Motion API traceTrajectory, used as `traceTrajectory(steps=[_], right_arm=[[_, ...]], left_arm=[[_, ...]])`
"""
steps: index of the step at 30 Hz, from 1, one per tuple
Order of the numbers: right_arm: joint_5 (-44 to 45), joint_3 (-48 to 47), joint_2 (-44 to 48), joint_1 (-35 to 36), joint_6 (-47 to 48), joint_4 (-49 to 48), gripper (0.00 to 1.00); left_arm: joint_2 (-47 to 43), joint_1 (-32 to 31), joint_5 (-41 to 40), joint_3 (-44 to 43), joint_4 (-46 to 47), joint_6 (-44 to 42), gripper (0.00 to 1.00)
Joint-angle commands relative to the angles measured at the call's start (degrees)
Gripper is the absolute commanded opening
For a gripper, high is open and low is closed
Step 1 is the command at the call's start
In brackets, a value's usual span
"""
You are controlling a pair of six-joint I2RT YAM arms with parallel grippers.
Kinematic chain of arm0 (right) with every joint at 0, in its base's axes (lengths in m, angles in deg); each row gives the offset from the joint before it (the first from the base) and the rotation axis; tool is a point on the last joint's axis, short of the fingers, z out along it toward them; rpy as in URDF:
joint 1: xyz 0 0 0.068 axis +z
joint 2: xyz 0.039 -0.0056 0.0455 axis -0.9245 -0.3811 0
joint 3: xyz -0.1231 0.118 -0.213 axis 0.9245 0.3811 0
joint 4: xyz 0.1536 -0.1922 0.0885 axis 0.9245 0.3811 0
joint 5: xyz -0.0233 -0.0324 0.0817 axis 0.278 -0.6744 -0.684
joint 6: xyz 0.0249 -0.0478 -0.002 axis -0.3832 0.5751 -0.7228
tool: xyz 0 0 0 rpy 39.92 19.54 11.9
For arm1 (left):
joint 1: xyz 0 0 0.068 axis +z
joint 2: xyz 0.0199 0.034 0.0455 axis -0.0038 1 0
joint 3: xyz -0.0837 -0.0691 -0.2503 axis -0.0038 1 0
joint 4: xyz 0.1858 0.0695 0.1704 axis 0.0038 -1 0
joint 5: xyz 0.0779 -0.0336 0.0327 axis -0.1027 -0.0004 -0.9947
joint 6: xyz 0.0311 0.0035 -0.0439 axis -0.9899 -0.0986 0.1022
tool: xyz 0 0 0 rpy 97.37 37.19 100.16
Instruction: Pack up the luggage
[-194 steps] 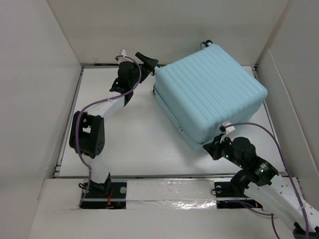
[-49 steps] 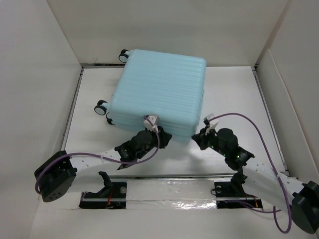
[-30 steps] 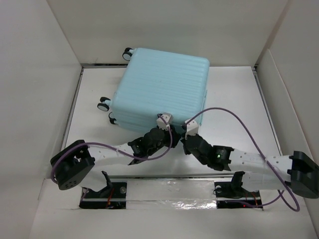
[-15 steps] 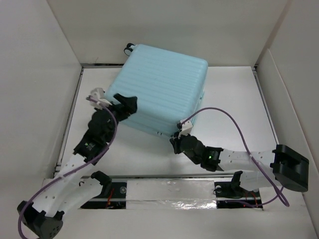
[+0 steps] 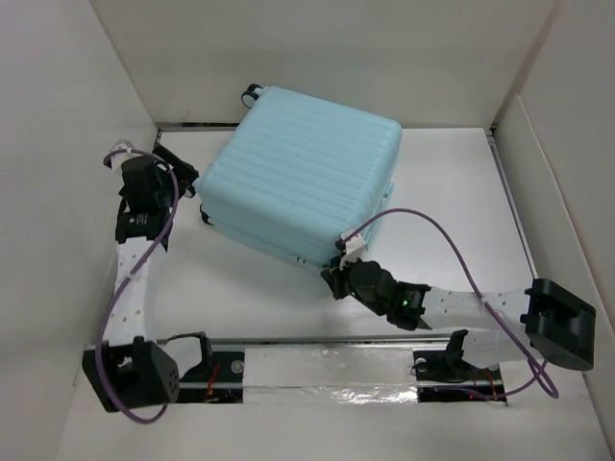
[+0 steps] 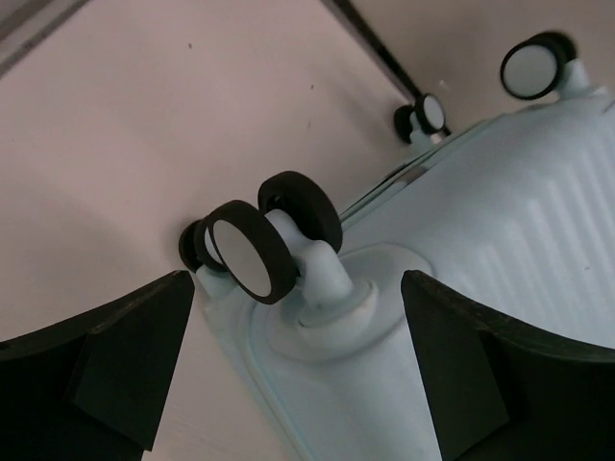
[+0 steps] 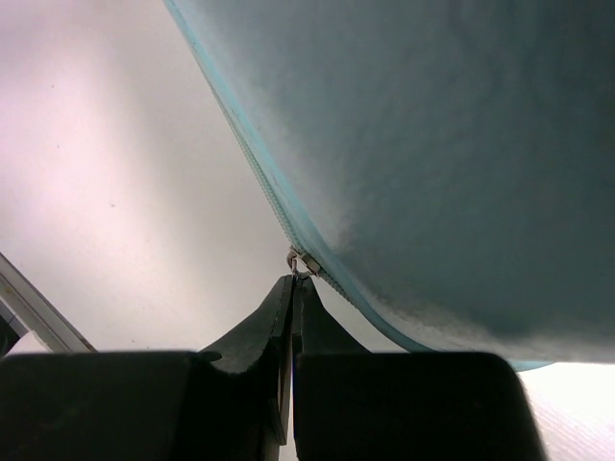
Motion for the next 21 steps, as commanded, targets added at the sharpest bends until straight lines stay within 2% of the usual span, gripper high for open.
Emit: traceTrajectory(steps=[1, 4, 10, 15, 21], right_arm=[[-6.8, -0.2, 1.8, 1.2, 0.4, -5.7, 0.00], [-7.0, 0.3, 2.0, 0.6, 0.6, -5.6, 0.00], [-7.9, 0.3, 1.3, 0.6, 1.1, -6.0, 0.00], [-8.9, 0.0, 0.3, 0.6, 0.9, -5.8, 0.00], [-9.3, 0.4, 0.0, 0.6, 0.4, -5.9, 0.00]], left_arm=[[3.2, 2.1, 10.3, -1.8, -0.2, -0.8, 0.89], [5.8, 3.6, 13.8, -1.6, 3.3, 1.3, 0.89], [12.5, 4.3, 15.6, -4.6, 5.9, 2.4, 0.87], [15.7, 4.3, 16.7, -3.1, 10.2, 4.4, 0.86], [19.4, 4.3, 19.5, -2.5, 16.7, 9.2, 0.78]])
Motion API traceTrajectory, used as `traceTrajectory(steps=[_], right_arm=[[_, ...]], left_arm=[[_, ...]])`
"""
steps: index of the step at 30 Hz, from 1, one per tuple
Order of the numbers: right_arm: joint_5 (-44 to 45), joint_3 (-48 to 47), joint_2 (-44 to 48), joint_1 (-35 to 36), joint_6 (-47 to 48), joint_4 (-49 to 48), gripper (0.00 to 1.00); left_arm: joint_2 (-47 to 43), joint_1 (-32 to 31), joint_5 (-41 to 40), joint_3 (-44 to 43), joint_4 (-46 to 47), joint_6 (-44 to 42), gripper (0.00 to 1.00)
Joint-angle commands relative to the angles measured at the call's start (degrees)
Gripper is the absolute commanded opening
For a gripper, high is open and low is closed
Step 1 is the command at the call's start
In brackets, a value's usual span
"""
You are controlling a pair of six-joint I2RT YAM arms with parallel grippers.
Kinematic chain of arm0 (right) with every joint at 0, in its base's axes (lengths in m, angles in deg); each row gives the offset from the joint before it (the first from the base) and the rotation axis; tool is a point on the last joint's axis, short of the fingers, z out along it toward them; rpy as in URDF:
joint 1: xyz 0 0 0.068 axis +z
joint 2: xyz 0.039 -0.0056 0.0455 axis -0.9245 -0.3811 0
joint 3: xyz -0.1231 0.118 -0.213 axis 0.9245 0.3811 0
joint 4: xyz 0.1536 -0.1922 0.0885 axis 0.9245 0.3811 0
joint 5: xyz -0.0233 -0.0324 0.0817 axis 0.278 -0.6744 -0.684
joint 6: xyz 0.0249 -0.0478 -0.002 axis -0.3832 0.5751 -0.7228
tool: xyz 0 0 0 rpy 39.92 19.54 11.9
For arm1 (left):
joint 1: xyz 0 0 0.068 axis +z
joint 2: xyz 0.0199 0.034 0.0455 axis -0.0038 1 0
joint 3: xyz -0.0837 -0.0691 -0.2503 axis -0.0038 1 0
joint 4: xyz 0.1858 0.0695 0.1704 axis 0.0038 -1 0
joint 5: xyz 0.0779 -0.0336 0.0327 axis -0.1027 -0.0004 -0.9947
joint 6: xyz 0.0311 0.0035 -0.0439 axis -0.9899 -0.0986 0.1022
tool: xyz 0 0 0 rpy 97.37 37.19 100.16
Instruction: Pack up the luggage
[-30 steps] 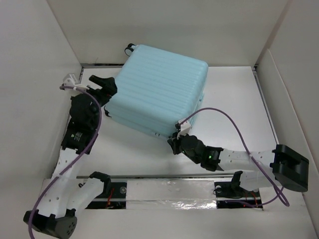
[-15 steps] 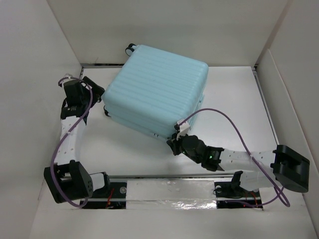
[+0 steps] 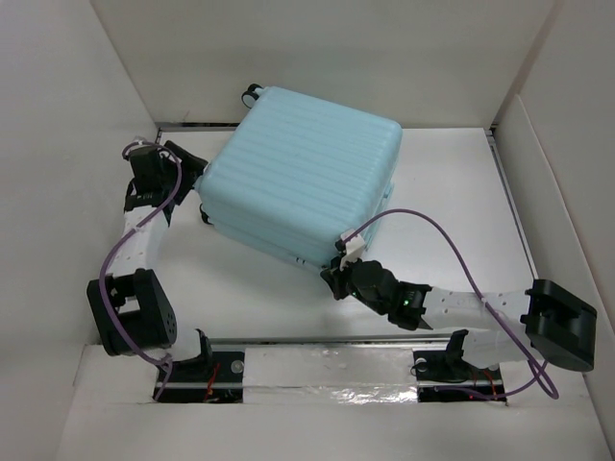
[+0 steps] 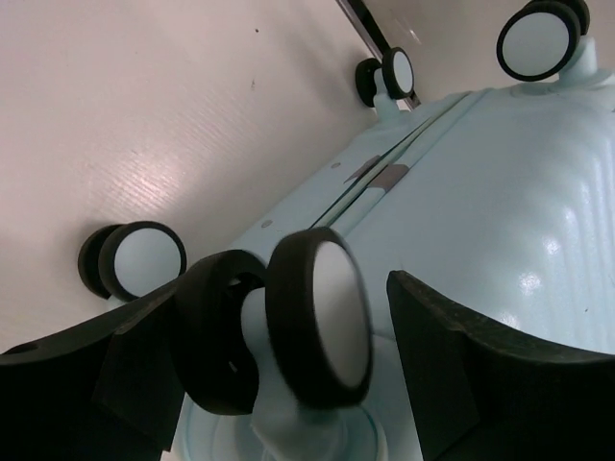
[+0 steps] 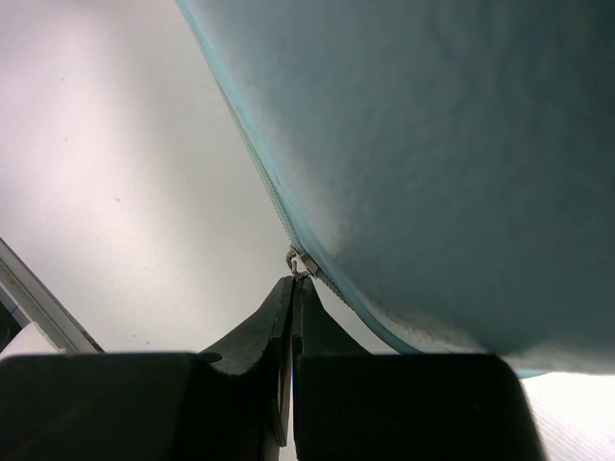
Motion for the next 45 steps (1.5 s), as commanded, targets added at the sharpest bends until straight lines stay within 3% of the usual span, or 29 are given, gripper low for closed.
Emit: traceTrajectory(steps=[1, 2, 4, 5, 6, 7, 11, 14, 15, 20, 23, 26, 30, 34, 40, 45], right_arm=[[-7.0, -0.2, 0.2, 1.3, -1.1, -4.6, 0.00], [-6.8, -0.1, 0.4, 1.3, -1.1, -4.4, 0.00], [-6.4, 0.0, 1.0, 1.3, -1.1, -4.1, 0.00], [-6.1, 0.0, 1.5, 1.3, -1.2, -4.1, 0.00], [-6.3, -0.1, 1.8, 1.3, -0.9, -3.8, 0.00], [-6.4, -0.3, 1.9, 0.5, -0.6, -3.3, 0.00], [-9.8, -1.7, 3.8, -3.4, 1.4, -1.7, 0.00], [-11.6, -4.0, 7.1, -7.6, 3.8, 1.4, 0.00], [-11.7, -4.7, 8.4, -9.3, 4.9, 2.9, 0.00], [-10.9, -5.3, 17.4, -11.2, 6.0, 9.4, 0.00], [-11.7, -4.6, 14.4, -11.2, 4.1, 8.0, 0.00], [-14.1, -6.2, 5.5, -5.4, 2.6, 2.7, 0.00], [-12.6, -16.9, -5.1, 5.0, 4.8, 2.3, 0.00], [-9.1, -23.7, -10.2, 9.8, 6.5, 5.4, 0.00], [-12.0, -18.3, -9.0, 7.6, 5.2, -2.3, 0.00], [-12.1, -5.6, 2.4, 3.6, 2.3, -4.6, 0.00]], left_arm=[[0.8, 0.2, 2.4, -0.5, 8.0, 3.5, 0.71], [1.3, 0.2, 2.1, -0.4, 8.8, 3.9, 0.66], [1.3, 0.2, 1.2, 0.6, 11.1, 4.8, 0.44], [1.2, 0.2, 1.4, 1.2, 12.4, 5.1, 0.31], [0.7, 0.2, 1.7, 2.8, 14.7, 5.3, 0.04], [0.3, 0.2, 2.1, 3.9, 15.9, 5.4, 0.00], [-5.2, -1.4, 1.8, 12.5, 24.4, 7.7, 0.00], [-11.1, -8.8, -2.0, 19.2, 28.1, 7.6, 0.00], [-13.7, -14.5, -3.3, 21.7, 28.0, 7.4, 0.00], [-20.4, -30.0, -8.8, 30.9, 31.3, 9.6, 0.00], [-23.0, -38.6, -8.0, 33.7, 32.2, 12.2, 0.00], [-25.0, -47.7, -10.5, 33.6, 31.5, 13.4, 0.00], [-27.9, -50.8, -10.5, 31.0, 28.6, 13.5, 0.00], [-33.4, -51.3, -7.8, 31.4, 24.0, 13.5, 0.00], [-41.7, -50.2, -6.8, 33.8, 18.6, 14.5, 0.00], [-33.4, -55.8, -7.1, 35.7, 27.9, 16.6, 0.00]])
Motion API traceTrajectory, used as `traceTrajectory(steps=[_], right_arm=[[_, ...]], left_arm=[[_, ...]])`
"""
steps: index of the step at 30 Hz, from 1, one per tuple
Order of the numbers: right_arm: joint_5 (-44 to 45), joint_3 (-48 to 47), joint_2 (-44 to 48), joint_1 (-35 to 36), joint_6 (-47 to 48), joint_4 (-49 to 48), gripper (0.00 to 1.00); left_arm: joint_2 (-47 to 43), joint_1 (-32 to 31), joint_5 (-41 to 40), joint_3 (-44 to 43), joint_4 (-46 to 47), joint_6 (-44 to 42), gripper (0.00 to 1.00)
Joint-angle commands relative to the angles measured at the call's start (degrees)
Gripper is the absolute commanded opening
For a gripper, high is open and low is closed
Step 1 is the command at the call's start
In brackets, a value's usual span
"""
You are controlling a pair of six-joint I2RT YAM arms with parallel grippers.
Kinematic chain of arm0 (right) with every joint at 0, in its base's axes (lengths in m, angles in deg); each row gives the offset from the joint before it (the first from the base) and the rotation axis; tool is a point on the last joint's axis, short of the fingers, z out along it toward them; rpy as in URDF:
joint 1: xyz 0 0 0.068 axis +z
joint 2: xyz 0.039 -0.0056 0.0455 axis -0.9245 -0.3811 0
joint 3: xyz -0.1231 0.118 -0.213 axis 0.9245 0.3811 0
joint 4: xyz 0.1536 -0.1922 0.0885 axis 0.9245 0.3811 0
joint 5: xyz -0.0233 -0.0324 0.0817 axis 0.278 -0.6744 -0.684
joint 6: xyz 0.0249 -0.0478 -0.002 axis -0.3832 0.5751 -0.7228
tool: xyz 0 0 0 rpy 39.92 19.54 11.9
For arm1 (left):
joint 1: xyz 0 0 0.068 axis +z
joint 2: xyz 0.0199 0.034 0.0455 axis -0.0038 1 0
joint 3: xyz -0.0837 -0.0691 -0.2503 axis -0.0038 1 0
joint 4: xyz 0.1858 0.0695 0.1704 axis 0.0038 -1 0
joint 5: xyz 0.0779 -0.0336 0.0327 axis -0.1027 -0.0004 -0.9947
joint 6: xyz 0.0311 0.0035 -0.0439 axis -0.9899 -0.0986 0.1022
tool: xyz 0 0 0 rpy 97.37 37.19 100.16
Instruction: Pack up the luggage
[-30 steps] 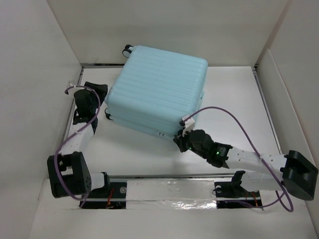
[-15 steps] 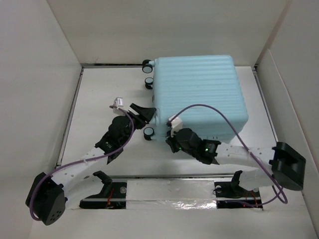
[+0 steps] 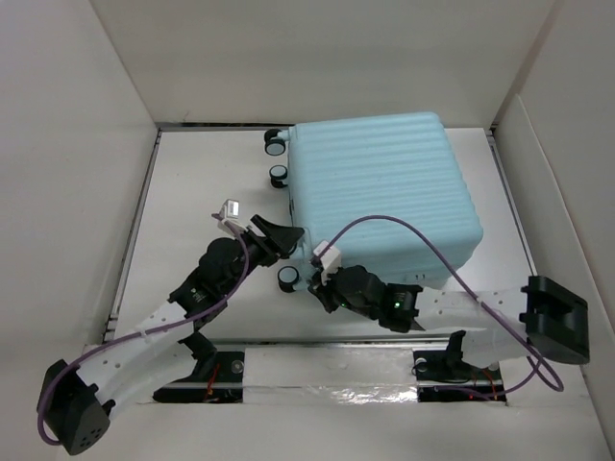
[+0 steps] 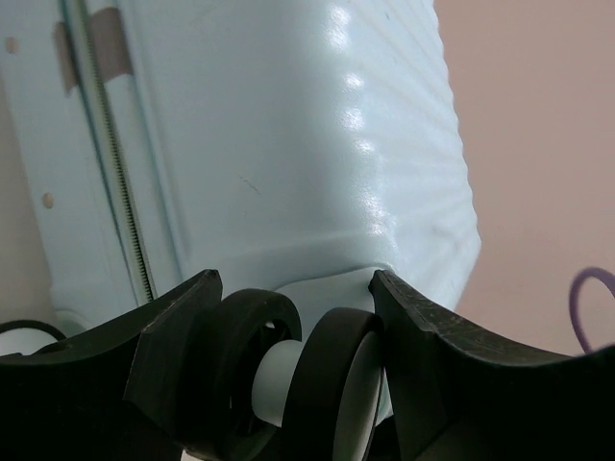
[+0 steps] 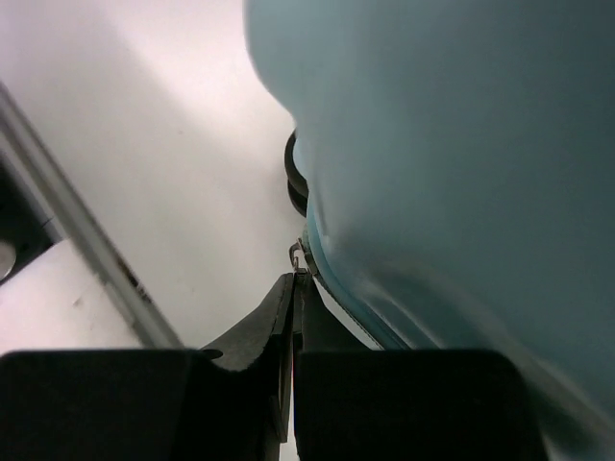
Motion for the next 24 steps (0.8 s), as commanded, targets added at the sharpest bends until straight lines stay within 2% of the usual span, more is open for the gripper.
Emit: traceTrajectory(steps=[1, 3, 5, 6, 8, 9, 10, 12, 13, 16, 18, 19, 20, 23, 24], right_arm=[[-8.2, 4.2, 9.1, -2.6, -6.1, -10.4, 0.00], [-8.0, 6.8, 15.3, -6.5, -5.0, -7.2, 0.00], [-9.8, 8.0, 19.1, -10.2, -3.4, -3.5, 0.00], [-10.8, 8.5, 22.4, -14.8, -2.0, -2.0, 0.00], [-14.3, 9.0, 25.8, -19.6, -0.5, 1.6, 0.00], [-15.0, 9.2, 27.5, -24.4, 0.1, 2.7, 0.00], [-15.5, 9.8, 30.6, -26.8, 0.3, 3.8, 0.00], [-20.4, 10.3, 33.7, -30.9, 0.3, 6.7, 0.00], [-21.6, 10.8, 36.4, -33.9, -0.4, 7.3, 0.00], [-24.4, 14.0, 40.7, -36.4, -2.2, 8.2, 0.00], [-25.9, 16.7, 42.0, -36.4, -3.7, 7.9, 0.00], [-26.0, 17.5, 42.5, -36.4, -4.0, 7.6, 0.00], [-25.9, 18.5, 43.2, -35.8, -4.4, 7.5, 0.00], [-25.6, 19.0, 43.6, -35.8, -4.4, 8.1, 0.00], [-25.7, 18.9, 43.8, -35.8, -4.3, 8.3, 0.00]], left_arm=[[5.3, -7.1, 7.0, 0.0, 11.1, 0.9, 0.00], [10.0, -13.5, 4.2, -2.1, 13.6, 0.5, 0.00], [13.2, -17.3, -0.6, -4.1, 14.8, -0.6, 0.00], [16.3, -19.5, -1.5, -6.1, 15.7, -0.9, 0.00], [19.1, -20.6, -2.4, -8.0, 16.7, -2.2, 0.00], [21.7, -20.6, -2.4, -8.8, 18.9, -2.8, 0.06], [23.0, -22.0, -2.1, -10.5, 19.8, -3.5, 0.23], [27.7, -22.5, -1.5, -13.6, 19.7, -6.9, 0.41], [29.1, -23.1, -0.7, -16.9, 19.2, -8.1, 0.53], [30.3, -23.1, -2.7, -22.6, 12.7, -14.8, 0.65], [25.4, -21.5, -6.9, -24.1, 5.9, -18.7, 0.71], [23.4, -20.4, -11.4, -24.4, 3.3, -21.6, 0.78], [19.7, -16.6, -12.4, -24.8, -1.9, -22.6, 0.80], [16.0, -7.4, -10.8, -26.4, -8.3, -25.7, 0.82], [14.9, -1.0, -10.3, -26.5, -10.1, -26.3, 0.81]])
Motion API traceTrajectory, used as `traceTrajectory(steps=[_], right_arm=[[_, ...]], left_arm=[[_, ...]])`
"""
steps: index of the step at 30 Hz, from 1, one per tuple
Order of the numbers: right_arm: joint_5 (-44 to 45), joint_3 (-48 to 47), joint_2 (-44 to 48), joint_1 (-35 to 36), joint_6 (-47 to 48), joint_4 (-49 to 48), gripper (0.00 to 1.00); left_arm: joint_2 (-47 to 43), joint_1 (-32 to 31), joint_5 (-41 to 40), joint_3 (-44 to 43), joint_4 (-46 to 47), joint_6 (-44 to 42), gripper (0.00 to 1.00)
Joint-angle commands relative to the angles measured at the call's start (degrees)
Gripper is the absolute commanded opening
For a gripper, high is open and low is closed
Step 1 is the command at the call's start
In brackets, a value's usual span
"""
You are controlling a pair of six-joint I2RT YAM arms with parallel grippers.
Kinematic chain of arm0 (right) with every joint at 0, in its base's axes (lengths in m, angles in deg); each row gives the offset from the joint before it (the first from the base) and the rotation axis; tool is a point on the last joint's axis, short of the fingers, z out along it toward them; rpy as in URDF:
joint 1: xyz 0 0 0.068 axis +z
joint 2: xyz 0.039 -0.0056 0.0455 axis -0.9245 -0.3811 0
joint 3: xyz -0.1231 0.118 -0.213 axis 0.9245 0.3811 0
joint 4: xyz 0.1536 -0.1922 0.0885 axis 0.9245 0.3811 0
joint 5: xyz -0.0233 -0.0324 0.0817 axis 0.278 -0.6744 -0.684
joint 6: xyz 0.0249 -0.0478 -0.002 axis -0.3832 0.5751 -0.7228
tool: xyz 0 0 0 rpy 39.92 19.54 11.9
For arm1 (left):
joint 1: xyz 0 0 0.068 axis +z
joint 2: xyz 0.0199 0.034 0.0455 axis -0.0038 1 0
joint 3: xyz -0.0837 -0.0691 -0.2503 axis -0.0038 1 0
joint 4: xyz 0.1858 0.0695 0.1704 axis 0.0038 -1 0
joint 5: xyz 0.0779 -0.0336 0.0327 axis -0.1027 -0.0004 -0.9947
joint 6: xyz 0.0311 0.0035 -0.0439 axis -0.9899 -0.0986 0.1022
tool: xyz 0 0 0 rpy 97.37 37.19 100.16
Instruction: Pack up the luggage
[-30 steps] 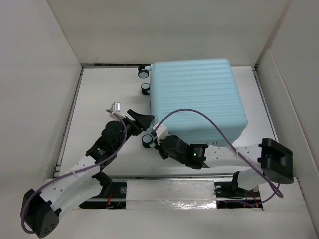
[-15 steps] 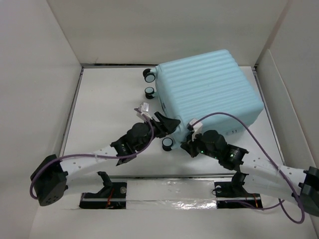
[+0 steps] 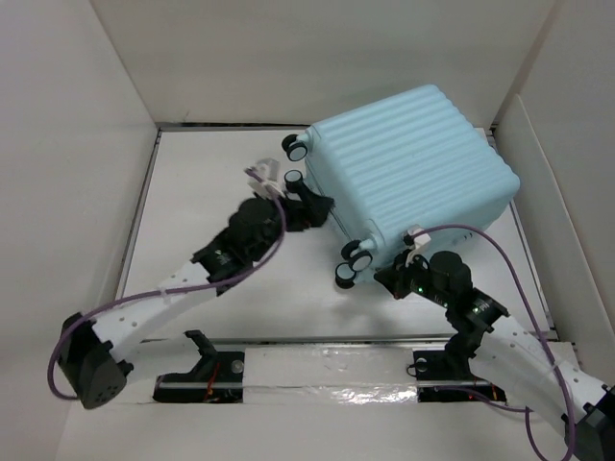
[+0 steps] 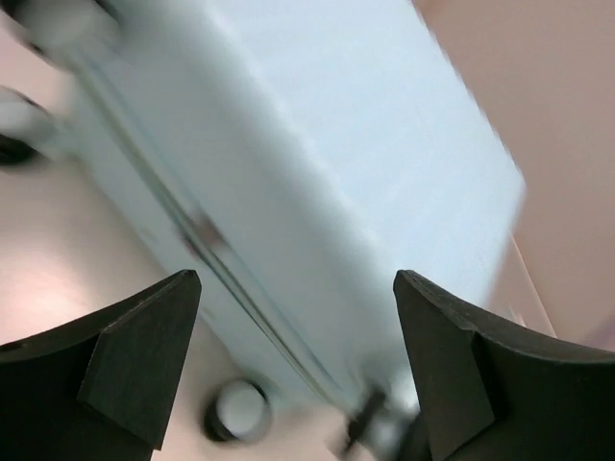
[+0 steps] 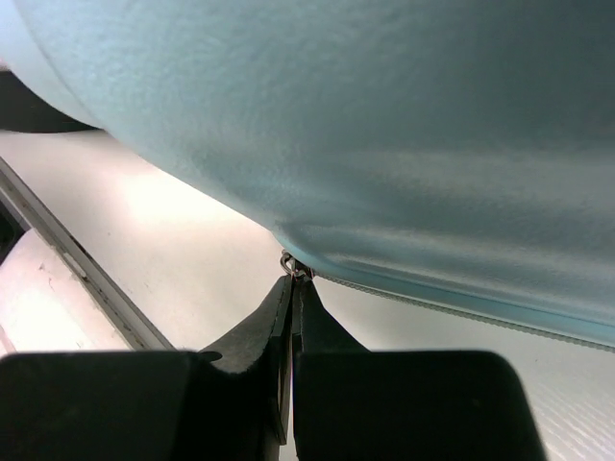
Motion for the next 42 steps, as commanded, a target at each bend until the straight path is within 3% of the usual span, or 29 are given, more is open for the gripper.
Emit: traceTrajectory(steps=[1, 3, 6, 7, 10, 13, 19, 30, 39, 42], right_arm=[[-0.4, -1.1, 2.0, -0.3, -0.8, -9.8, 0.00], [-0.7, -1.2, 2.1, -0.3, -0.5, -9.5, 0.00], [-1.4, -1.6, 2.4, -0.3, -0.1, -8.8, 0.00], [-1.5, -1.5, 2.4, -0.3, -0.1, -9.4, 0.00], [-2.6, -1.4, 1.7, -0.3, 0.1, -10.6, 0.00], [-4.1, -1.7, 1.2, -0.3, 0.5, -11.3, 0.00], [-5.1, -2.3, -0.2, -0.3, 1.4, -12.0, 0.00], [-8.6, -2.7, -3.9, -0.3, 2.0, -13.6, 0.00], [-10.5, -2.8, -5.6, -0.3, 2.0, -13.4, 0.00], [-9.5, -2.6, -5.9, -0.3, 1.6, -13.6, 0.00]], left_arm=[[-4.8, 13.1, 1.0, -2.8, -6.7, -7.6, 0.79], [-2.3, 21.2, 2.8, -3.5, -6.4, -11.7, 0.77], [3.8, 27.0, 10.8, -6.9, -4.5, -16.6, 0.75], [5.7, 29.9, 18.0, -10.3, -4.8, -18.7, 0.78], [13.9, 30.7, 23.8, -20.5, -11.1, -30.9, 0.85], [19.9, 30.7, 24.7, -28.1, -17.4, -42.1, 0.93], [27.8, 29.5, 24.0, -36.8, -22.8, -54.0, 0.96], [42.8, 28.9, 25.8, -52.4, -29.9, -60.0, 0.96], [51.7, 30.7, 28.3, -63.5, -29.7, -62.1, 0.95], [55.0, 31.3, 31.2, -67.7, -31.5, -62.2, 0.89]])
